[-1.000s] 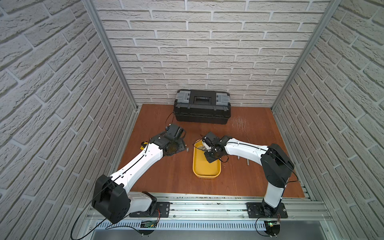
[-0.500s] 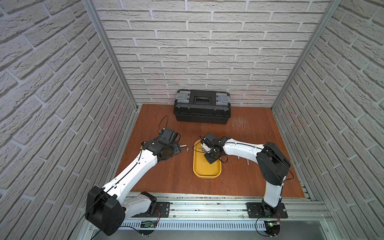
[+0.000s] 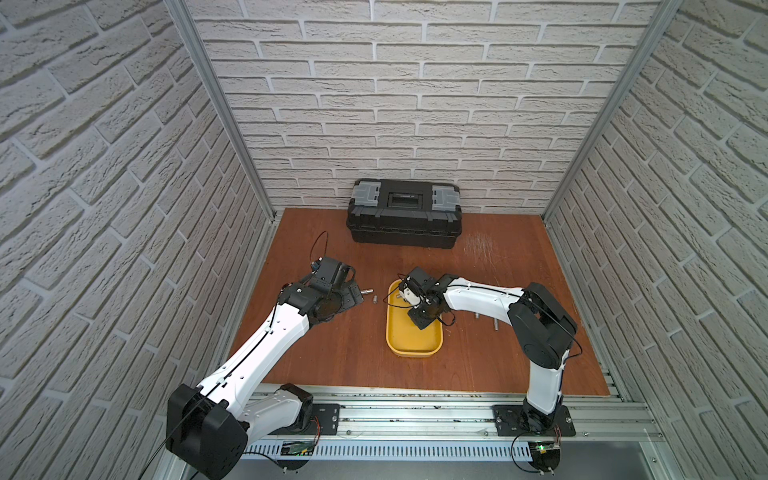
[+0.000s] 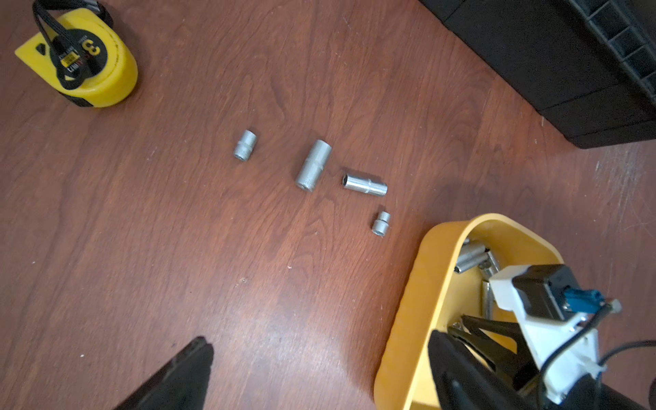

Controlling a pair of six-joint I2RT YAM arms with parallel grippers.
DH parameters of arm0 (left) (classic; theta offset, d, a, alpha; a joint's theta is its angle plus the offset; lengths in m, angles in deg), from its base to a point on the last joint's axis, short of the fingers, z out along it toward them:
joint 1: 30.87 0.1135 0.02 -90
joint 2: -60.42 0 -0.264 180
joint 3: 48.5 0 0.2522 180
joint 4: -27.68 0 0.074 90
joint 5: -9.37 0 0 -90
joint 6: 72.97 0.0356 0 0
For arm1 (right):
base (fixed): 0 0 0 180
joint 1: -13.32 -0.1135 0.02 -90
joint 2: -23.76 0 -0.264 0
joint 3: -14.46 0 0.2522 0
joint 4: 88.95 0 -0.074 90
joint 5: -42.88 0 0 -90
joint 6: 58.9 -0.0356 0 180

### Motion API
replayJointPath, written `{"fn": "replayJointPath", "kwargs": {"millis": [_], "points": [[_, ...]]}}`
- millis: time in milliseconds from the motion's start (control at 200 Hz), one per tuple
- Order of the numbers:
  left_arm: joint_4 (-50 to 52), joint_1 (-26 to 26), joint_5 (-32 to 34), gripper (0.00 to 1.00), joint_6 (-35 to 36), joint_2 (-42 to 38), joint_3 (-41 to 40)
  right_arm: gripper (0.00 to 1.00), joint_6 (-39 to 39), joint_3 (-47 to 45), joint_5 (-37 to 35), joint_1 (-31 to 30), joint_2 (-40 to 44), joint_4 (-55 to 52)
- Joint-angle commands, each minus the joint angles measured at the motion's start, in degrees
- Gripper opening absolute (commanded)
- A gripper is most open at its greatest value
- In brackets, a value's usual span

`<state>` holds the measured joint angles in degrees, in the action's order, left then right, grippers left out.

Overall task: Take out the socket from the storage box
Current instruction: Pick up the socket head from the storage box.

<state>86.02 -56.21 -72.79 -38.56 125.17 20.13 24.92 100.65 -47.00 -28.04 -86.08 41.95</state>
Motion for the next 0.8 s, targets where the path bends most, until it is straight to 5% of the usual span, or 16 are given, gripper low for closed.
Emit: {"fn": "replayJointPath", "kwargs": {"millis": [0, 210, 795], "points": [[-0.20, 1.11, 0.73, 0.98, 0.75, -0.88, -0.23, 0.18, 0.43, -1.31, 0.61, -0.09, -0.65, 0.02], [-2.55, 3.20, -1.78, 0.98, 3.44, -0.42, 0.44, 0.08, -0.60, -2.20, 0.05, -0.06, 0.83, 0.53], [-7.11, 3.34, -5.75, 0.94, 6.10, 0.20, -0.42, 0.07, -4.13, 1.94, -1.53, 8.42, 19.81, -5.26]]}}
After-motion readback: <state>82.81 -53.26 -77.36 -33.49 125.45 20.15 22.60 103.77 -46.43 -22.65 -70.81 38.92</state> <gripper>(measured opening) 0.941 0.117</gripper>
